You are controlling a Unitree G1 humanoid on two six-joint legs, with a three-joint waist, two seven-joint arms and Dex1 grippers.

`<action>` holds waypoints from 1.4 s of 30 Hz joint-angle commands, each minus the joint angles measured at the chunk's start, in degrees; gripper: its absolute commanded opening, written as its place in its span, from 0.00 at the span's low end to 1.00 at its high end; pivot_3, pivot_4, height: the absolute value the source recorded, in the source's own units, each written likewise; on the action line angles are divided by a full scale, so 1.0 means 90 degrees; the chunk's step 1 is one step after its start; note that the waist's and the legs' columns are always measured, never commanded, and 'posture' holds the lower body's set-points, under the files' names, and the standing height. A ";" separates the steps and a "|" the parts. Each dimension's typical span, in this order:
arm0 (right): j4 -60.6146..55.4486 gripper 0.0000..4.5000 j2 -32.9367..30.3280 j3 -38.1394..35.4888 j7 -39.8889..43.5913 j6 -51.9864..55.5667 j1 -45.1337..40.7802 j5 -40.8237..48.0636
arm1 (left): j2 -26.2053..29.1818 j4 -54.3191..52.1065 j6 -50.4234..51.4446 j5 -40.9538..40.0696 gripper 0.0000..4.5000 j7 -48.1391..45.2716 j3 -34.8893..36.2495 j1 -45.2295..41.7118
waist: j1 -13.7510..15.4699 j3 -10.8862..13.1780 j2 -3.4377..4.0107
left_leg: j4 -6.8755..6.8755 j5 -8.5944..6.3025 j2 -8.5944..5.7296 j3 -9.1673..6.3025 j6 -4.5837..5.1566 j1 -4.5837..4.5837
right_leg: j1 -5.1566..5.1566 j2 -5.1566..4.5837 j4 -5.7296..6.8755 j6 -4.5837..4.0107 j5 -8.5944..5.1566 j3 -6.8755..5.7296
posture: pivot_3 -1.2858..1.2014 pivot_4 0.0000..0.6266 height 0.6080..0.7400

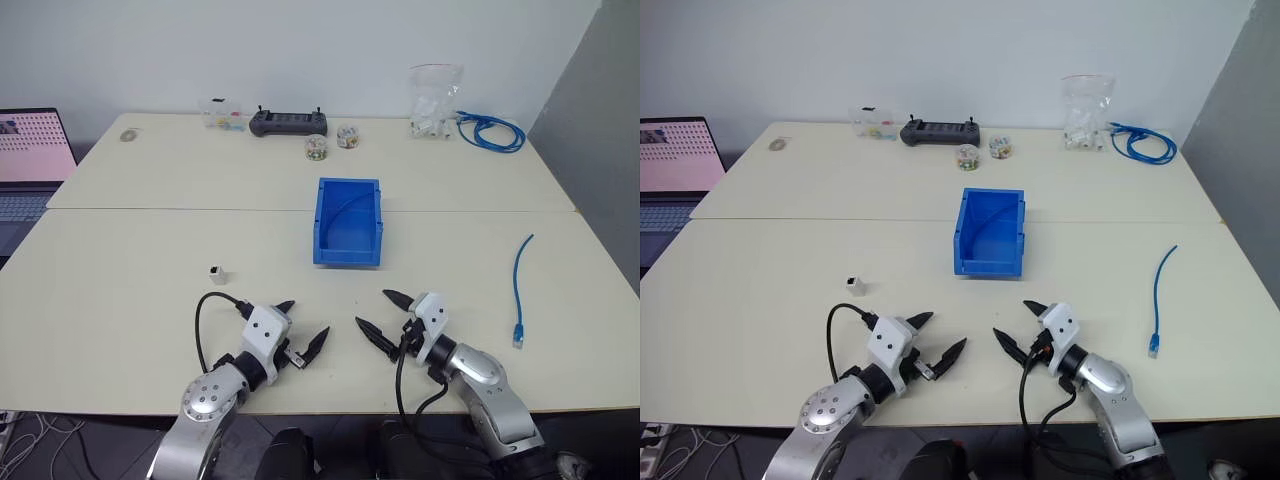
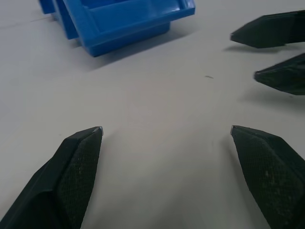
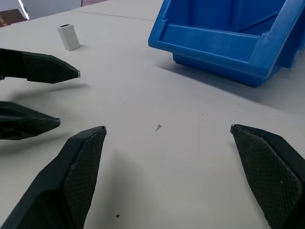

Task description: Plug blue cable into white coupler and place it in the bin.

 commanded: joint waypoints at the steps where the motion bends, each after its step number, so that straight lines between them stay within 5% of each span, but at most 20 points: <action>1: -0.0253 0.99 0.0023 -0.0005 -0.0033 -0.0050 -0.0109 0.0028 | 0.0215 -0.0414 0.0130 -0.0608 1.00 -0.0552 0.0102 -0.0100 | 0.0000 0.0001 0.0000 | 0.0000 0.0000 0.0000 -0.0001 0.0000 -0.0001 | -0.0001 0.0000 0.0000 0.0000 0.0000 -0.0001 | 0.52 0.24 1.00; 7: -0.0451 0.99 -0.0049 0.0051 0.0066 -0.0067 -0.0149 0.0059 | 0.0453 -0.0391 0.0305 -0.0874 1.00 -0.0703 0.0354 -0.0326 | -0.0002 0.0001 0.0002 | 0.0000 0.0000 0.0000 -0.0001 0.0000 -0.0001 | -0.0001 0.0000 0.0000 0.0000 0.0000 0.0000 | 0.52 0.24 1.00; 14: -0.1404 0.99 -0.0775 -0.0285 0.0386 0.0517 -0.0818 0.0222 | 0.1400 -0.0444 0.0762 -0.1111 1.00 -0.1793 0.0134 -0.1104 | -0.0007 0.0005 0.0006 | 0.0001 0.0000 -0.0001 -0.0002 0.0000 -0.0001 | -0.0001 0.0001 0.0000 0.0000 0.0000 -0.0002 | 0.52 0.24 1.00; 24: -0.0816 0.99 -0.5389 -0.1519 0.3788 0.0180 -0.0790 0.0261 | 0.1189 -0.0318 0.1208 -0.1136 1.00 -0.2172 -0.0687 -0.2554 | 0.0081 0.0041 0.0045 | 0.0007 -0.0011 -0.0018 0.0004 0.0022 -0.0009 | 0.0024 -0.0013 -0.0045 0.0002 0.0011 -0.0001 | 0.52 0.24 1.00; 29: 0.0023 0.99 -0.6711 -0.1621 0.4881 -0.0583 -0.0845 -0.0018 | 0.1011 -0.0217 0.1267 -0.1046 1.00 -0.2203 -0.1006 -0.2749 | 0.0058 0.0050 0.0047 | 0.0003 -0.0014 -0.0008 0.0005 0.0027 -0.0003 | 0.0024 -0.0005 -0.0039 -0.0003 0.0011 -0.0005 | 0.52 0.24 1.00; 34: 0.1244 0.99 -0.7204 -0.1096 0.5247 -0.2281 -0.1355 -0.0953 | 0.0866 -0.0184 0.1300 -0.1037 1.00 -0.2199 -0.1202 -0.2904 | 0.0067 0.0055 0.0050 | 0.0015 -0.0013 -0.0012 0.0014 0.0026 0.0005 | 0.0029 -0.0007 -0.0033 0.0025 -0.0005 0.0003 | 0.52 0.24 1.00; 42: 0.2105 0.99 -0.6665 -0.0095 0.5525 -0.3647 -0.2370 -0.1685 | 0.0646 -0.0195 0.1318 -0.0955 1.00 -0.2099 -0.1456 -0.2941 | 0.0049 0.0057 0.0049 | 0.0011 -0.0011 -0.0011 0.0019 0.0023 0.0014 | 0.0032 -0.0009 -0.0028 0.0011 0.0003 0.0011 | 0.52 0.24 1.00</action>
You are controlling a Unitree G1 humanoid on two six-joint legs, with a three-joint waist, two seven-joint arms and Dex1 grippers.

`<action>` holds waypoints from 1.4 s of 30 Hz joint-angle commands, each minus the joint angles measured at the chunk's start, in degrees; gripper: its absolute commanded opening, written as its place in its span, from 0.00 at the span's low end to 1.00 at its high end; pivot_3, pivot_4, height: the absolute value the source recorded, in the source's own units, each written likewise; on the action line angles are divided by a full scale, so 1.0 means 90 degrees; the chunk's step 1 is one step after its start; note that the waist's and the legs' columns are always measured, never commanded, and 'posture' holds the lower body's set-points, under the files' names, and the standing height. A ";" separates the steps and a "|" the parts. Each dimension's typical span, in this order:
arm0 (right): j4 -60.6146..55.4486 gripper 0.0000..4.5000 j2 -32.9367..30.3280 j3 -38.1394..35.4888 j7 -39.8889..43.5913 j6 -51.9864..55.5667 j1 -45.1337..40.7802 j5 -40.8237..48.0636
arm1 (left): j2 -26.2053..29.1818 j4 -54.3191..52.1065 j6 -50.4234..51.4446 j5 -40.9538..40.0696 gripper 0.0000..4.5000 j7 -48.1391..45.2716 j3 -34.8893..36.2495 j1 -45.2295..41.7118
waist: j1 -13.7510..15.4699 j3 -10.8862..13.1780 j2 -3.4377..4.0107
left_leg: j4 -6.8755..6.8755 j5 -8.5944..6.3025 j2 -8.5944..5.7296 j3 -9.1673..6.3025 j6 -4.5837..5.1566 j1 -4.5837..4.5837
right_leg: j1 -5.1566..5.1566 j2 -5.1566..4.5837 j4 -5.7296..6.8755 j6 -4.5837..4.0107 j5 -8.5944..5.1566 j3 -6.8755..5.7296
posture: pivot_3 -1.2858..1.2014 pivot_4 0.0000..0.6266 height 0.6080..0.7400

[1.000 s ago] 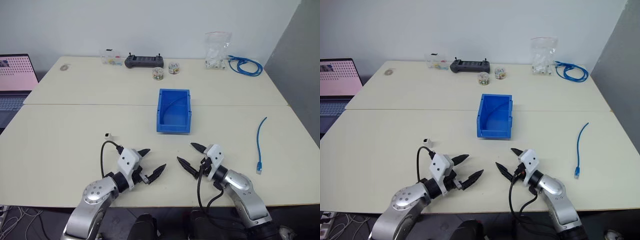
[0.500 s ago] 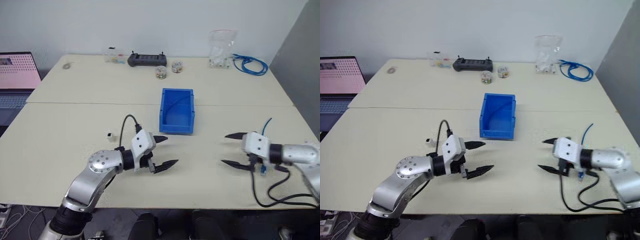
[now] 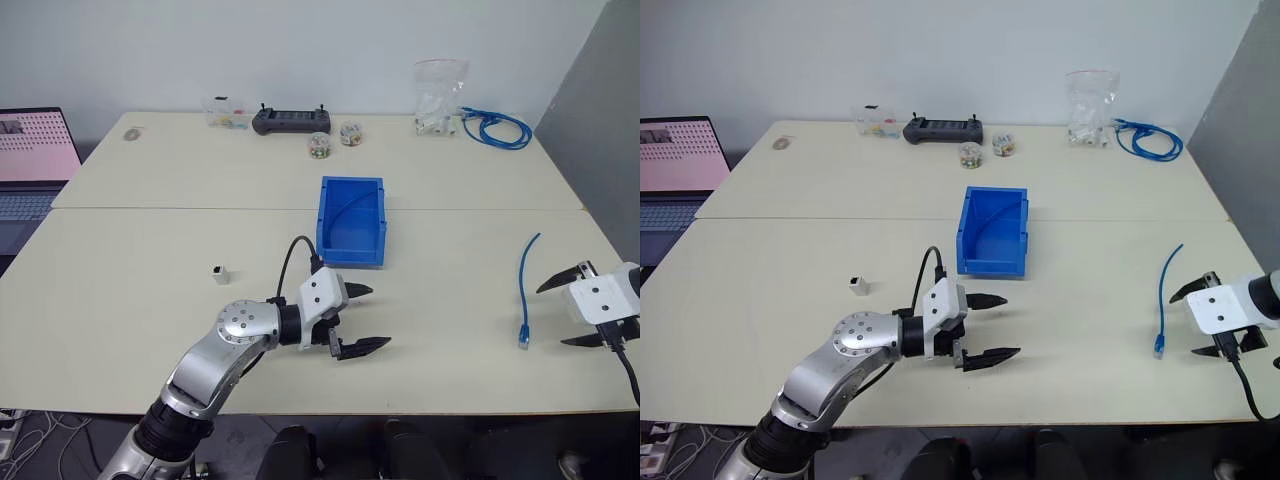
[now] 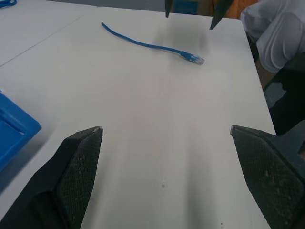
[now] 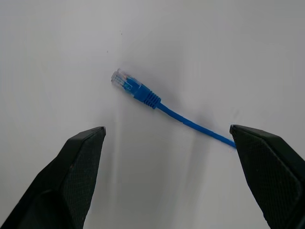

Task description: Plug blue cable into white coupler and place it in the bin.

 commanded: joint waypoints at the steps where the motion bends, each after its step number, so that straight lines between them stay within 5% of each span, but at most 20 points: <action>1: 0.0352 0.99 0.0153 0.0387 0.0130 -0.0664 -0.0272 -0.0411 | -0.0124 -0.0103 -0.0035 0.0038 1.00 0.0059 -0.0092 -0.0061 | 0.0022 0.0000 0.0001 | 0.0001 0.0000 -0.0001 0.0001 0.0000 -0.0001 | 0.0000 -0.0001 0.0000 -0.0001 0.0001 0.0000 | 0.52 0.24 1.00; 9: 0.1134 0.99 0.0778 0.1002 0.0017 -0.0916 -0.0883 -0.0979 | -0.0201 -0.0084 -0.0003 0.0144 1.00 0.0077 -0.0164 -0.0175 | 0.0029 0.0001 0.0002 | 0.0005 0.0001 -0.0005 0.0005 -0.0002 0.0002 | 0.0000 -0.0006 0.0007 -0.0014 0.0008 0.0004 | 0.52 0.24 1.00; 12: 0.1251 0.89 0.0950 0.1110 0.0137 -0.0729 -0.1004 -0.0925 | -0.0184 -0.0094 0.0022 0.0144 1.00 0.0075 -0.0148 -0.0199 | 0.0026 0.0001 0.0001 | 0.0004 0.0002 -0.0004 0.0005 -0.0004 0.0008 | 0.0003 -0.0005 0.0011 -0.0014 0.0008 0.0005 | 0.52 0.24 1.00; 15: 0.1277 0.67 0.1083 0.1162 0.0265 -0.0500 -0.1069 -0.0879 | -0.0174 -0.0128 0.0058 0.0132 1.00 0.0078 -0.0125 -0.0205 | 0.0025 0.0001 0.0000 | 0.0005 0.0002 -0.0003 0.0003 -0.0004 0.0009 | 0.0004 -0.0005 0.0012 -0.0015 0.0009 0.0004 | 0.52 0.24 1.00; 28: 0.0729 0.03 0.1447 0.1041 0.0546 0.0417 -0.0939 -0.0363 | 0.0377 -0.0272 0.0075 0.0092 1.00 -0.0005 0.0209 0.0064 | -0.0144 0.0009 -0.0014 | -0.0004 0.0001 0.0005 0.0007 -0.0002 0.0080 | 0.0064 0.0003 0.0016 0.0000 -0.0008 0.0011 | 0.52 0.24 1.00; 35: -0.1033 0.03 0.1743 0.0962 0.0533 0.2222 -0.0686 0.0476 | 0.1179 -0.0548 -0.0130 0.0027 1.00 -0.0164 0.0854 0.0903 | -0.0113 0.0013 -0.0010 | -0.0008 -0.0001 0.0005 -0.0001 -0.0003 0.0070 | 0.0056 -0.0001 0.0017 -0.0020 0.0002 0.0006 | 0.52 0.24 1.00; 42: -0.2525 0.03 0.3598 0.1428 -0.0957 0.4901 -0.0884 0.0541 | 0.1853 -0.0848 -0.0382 -0.0028 1.00 -0.0375 0.1579 0.2060 | -0.0104 0.0014 -0.0008 | -0.0012 -0.0003 0.0006 -0.0010 -0.0006 0.0069 | 0.0054 -0.0003 0.0016 -0.0001 -0.0013 0.0000 | 0.52 0.24 1.00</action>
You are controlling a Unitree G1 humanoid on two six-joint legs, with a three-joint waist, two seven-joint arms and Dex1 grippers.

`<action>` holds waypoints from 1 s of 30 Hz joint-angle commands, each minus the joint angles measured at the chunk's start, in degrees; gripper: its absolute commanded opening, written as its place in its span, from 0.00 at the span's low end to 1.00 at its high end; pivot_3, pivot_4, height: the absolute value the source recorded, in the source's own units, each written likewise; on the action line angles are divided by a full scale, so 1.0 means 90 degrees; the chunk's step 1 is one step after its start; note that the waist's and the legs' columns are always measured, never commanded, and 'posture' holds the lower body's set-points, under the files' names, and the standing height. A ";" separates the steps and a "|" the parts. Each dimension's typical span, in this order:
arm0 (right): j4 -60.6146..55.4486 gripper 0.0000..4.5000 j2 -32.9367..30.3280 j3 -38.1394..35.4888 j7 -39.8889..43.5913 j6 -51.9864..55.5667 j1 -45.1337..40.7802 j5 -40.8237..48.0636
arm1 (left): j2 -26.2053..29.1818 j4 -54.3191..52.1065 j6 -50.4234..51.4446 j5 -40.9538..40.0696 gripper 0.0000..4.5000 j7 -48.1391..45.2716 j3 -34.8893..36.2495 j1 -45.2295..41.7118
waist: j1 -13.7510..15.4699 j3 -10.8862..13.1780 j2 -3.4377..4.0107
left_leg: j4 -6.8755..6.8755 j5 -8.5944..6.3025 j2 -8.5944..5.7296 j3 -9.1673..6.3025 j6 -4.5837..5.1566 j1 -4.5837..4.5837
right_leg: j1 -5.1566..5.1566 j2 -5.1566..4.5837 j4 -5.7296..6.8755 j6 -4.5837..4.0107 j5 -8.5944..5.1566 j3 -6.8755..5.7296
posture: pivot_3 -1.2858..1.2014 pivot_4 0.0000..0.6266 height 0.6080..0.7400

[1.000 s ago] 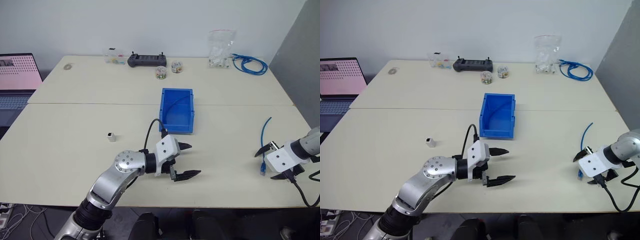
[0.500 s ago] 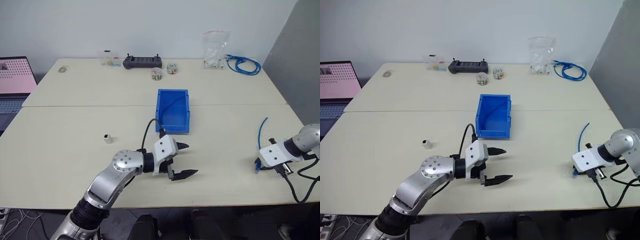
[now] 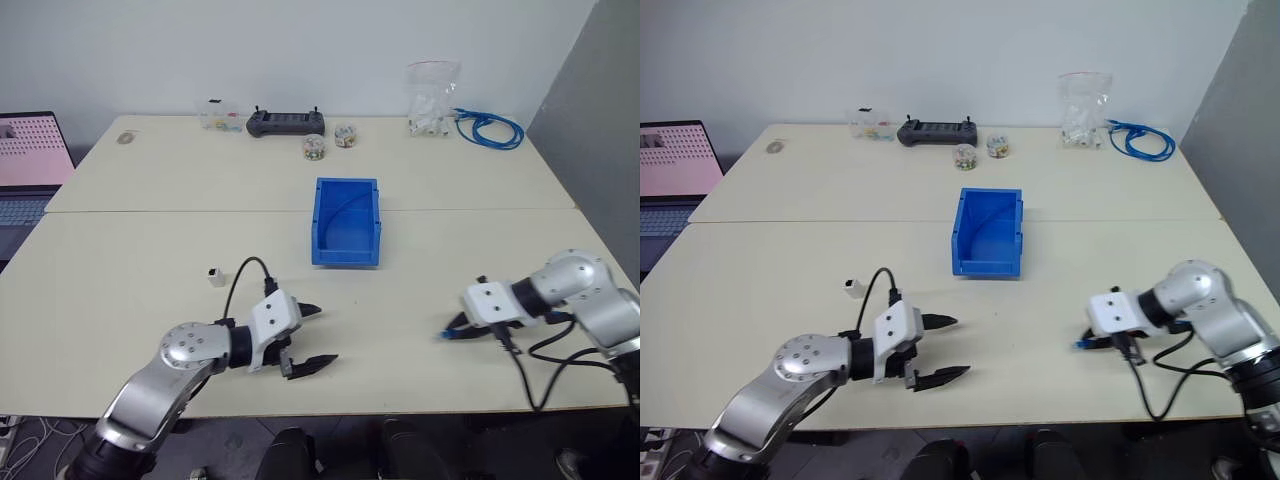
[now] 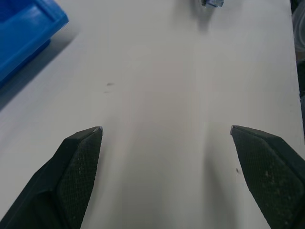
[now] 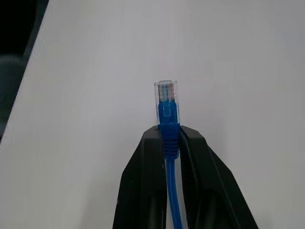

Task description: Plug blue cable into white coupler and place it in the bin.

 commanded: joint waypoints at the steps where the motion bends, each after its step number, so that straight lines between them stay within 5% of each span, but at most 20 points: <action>1: -0.0554 0.03 0.1087 0.0443 -0.1011 0.1363 -0.0242 -0.0111 | 0.0288 -0.0283 -0.0286 -0.0097 1.00 -0.0114 0.0540 0.0464 | 0.0000 0.0000 0.0000 | -0.0002 0.0000 0.0000 0.0000 -0.0001 0.0000 | -0.0003 0.0000 0.0001 -0.0002 -0.0001 0.0000 | 0.52 0.24 1.00; 8: 0.0183 0.03 0.2636 0.1410 -0.2056 0.1707 -0.0684 -0.0786 | 0.0540 0.0243 -0.0712 -0.0037 1.00 -0.0203 0.1314 0.0942 | 0.0070 0.0001 0.0003 | 0.0001 -0.0001 -0.0005 -0.0003 -0.0002 -0.0035 | -0.0041 -0.0004 0.0002 -0.0030 0.0010 -0.0005 | 0.52 0.24 1.00; 20: 0.1199 0.03 0.3474 0.1661 -0.2075 0.1743 -0.1132 -0.0737 | 0.0585 0.1028 -0.1328 0.0064 1.00 -0.0523 0.1445 0.0828 | -0.0038 -0.0001 -0.0001 | -0.0002 -0.0001 0.0001 -0.0007 -0.0002 -0.0044 | -0.0058 0.0003 0.0013 -0.0032 0.0012 -0.0012 | 0.52 0.24 1.00; 30: 0.0695 0.61 0.3371 0.1363 -0.1908 0.1981 -0.1237 -0.0398 | 0.0366 0.1534 -0.1657 0.0240 1.00 -0.0674 0.1033 0.0194 | -0.0020 0.0000 0.0001 | -0.0001 -0.0001 0.0000 -0.0008 -0.0002 -0.0050 | -0.0061 0.0003 0.0013 -0.0032 0.0012 -0.0013 | 0.52 0.24 1.00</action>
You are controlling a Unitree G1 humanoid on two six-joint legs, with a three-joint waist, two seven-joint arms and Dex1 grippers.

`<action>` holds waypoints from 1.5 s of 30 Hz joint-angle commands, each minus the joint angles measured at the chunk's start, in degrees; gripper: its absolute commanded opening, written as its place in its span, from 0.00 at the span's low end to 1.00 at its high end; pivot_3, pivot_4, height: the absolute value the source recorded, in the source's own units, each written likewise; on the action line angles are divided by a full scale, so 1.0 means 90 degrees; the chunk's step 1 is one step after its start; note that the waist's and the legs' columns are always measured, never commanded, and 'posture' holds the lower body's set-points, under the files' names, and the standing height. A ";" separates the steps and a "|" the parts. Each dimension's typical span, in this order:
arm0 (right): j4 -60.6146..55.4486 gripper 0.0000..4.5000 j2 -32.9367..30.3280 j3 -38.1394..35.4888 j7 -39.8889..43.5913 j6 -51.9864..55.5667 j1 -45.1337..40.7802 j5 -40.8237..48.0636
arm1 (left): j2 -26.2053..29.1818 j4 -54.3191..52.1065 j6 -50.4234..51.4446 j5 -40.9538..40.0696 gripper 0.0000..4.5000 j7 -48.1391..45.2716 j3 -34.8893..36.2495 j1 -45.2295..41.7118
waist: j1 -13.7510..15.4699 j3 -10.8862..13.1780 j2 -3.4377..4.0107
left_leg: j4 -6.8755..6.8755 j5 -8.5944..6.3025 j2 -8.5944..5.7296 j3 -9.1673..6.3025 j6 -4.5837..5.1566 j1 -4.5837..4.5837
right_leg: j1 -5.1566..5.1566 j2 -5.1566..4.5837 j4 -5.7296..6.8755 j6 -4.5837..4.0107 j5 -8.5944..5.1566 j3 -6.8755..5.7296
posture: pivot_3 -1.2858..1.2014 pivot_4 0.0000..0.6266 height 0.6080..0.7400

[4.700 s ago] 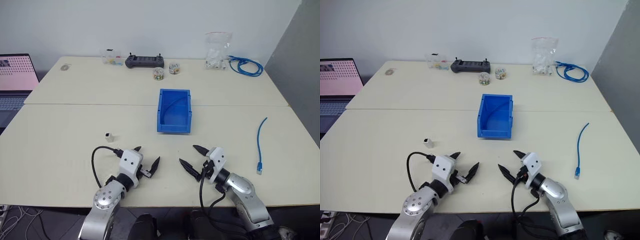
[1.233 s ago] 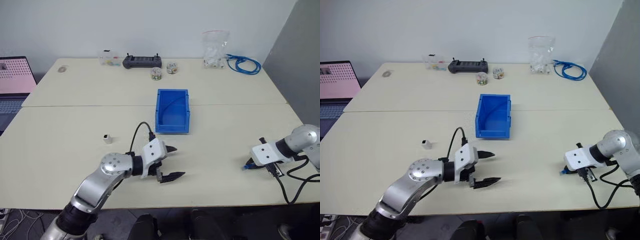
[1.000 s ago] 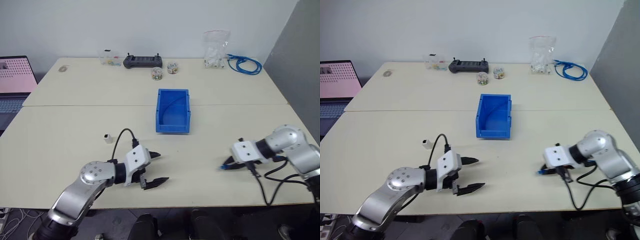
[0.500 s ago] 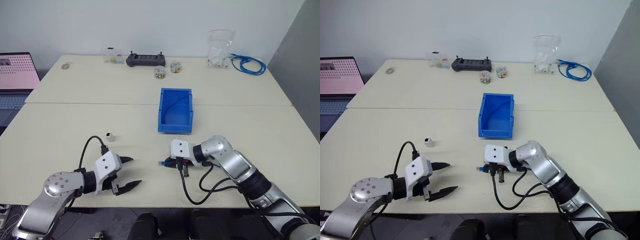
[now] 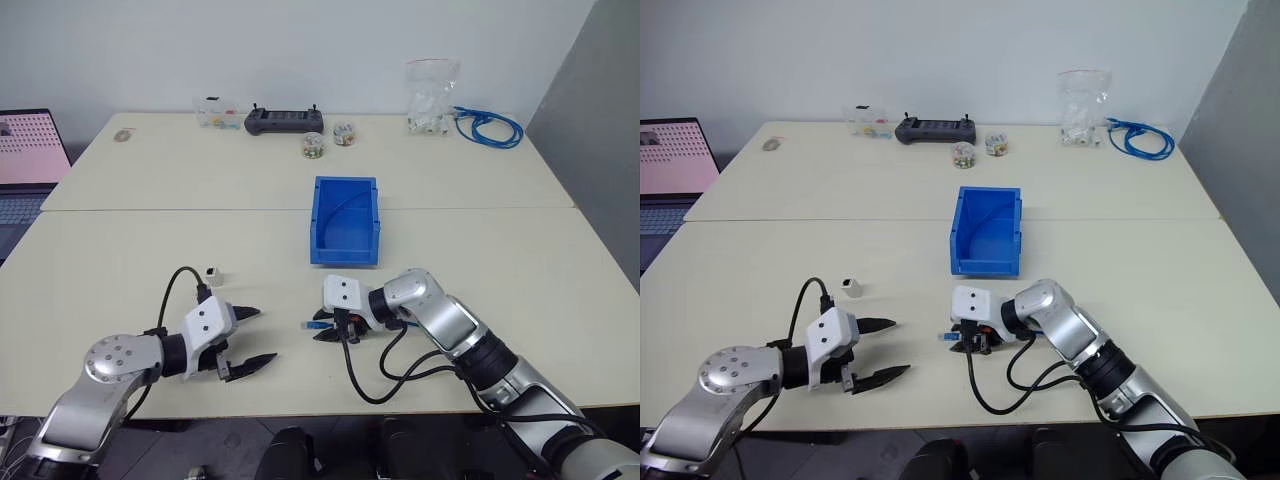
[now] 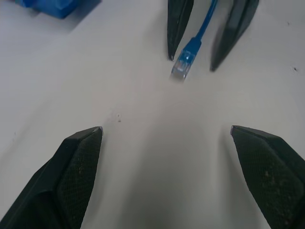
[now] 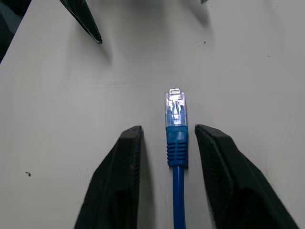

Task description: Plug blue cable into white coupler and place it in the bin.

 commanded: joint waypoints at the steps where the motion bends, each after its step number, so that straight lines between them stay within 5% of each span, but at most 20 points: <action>1: -0.0804 0.67 -0.0241 -0.0436 0.0112 0.0314 -0.0061 0.0368 | -0.0098 0.0079 -0.0159 0.0051 1.00 -0.0099 -0.0199 -0.0295 | 0.0005 0.0001 0.0002 | 0.0000 0.0000 -0.0001 -0.0001 0.0000 -0.0002 | -0.0001 0.0000 0.0000 0.0000 0.0000 -0.0001 | 0.52 0.24 1.00; 5: -0.1795 0.90 -0.0677 -0.0966 0.0158 0.1059 0.0288 0.0997 | -0.0301 0.0145 -0.0150 0.0110 1.00 -0.0158 -0.0501 -0.0599 | 0.0033 0.0000 0.0000 | 0.0005 0.0000 -0.0005 -0.0009 0.0000 -0.0019 | -0.0008 -0.0005 -0.0003 0.0002 0.0001 -0.0008 | 0.52 0.24 1.00; 18: -0.4863 0.90 -0.2041 -0.3219 -0.0824 0.2813 0.3403 0.2631 | -0.0945 0.1719 -0.1023 0.0705 1.00 -0.0595 -0.1494 -0.1734 | 0.0157 -0.0004 0.0008 | 0.0012 -0.0001 -0.0014 -0.0016 0.0000 -0.0043 | -0.0013 -0.0009 -0.0012 0.0021 -0.0005 -0.0016 | 0.52 0.24 1.00; 38: -0.5511 0.92 -0.2496 -0.3792 -0.1679 0.2838 0.3796 0.3747 | -0.0938 0.2354 -0.1294 0.1122 0.06 -0.1108 -0.2044 -0.2279 | 0.0164 -0.0008 0.0004 | 0.0010 -0.0001 -0.0011 -0.0011 0.0001 -0.0026 | 0.0003 -0.0005 -0.0019 0.0046 -0.0016 -0.0011 | 0.52 0.24 1.00; 45: -0.5817 0.92 -0.2482 -0.3977 -0.1828 0.2875 0.3922 0.4311 | -0.1038 0.1810 -0.0426 0.0716 0.06 -0.1171 -0.1951 -0.2490 | 0.0161 -0.0008 0.0003 | 0.0010 -0.0001 -0.0010 -0.0011 0.0001 -0.0027 | 0.0002 -0.0004 -0.0019 0.0046 -0.0016 -0.0012 | 0.52 0.24 1.00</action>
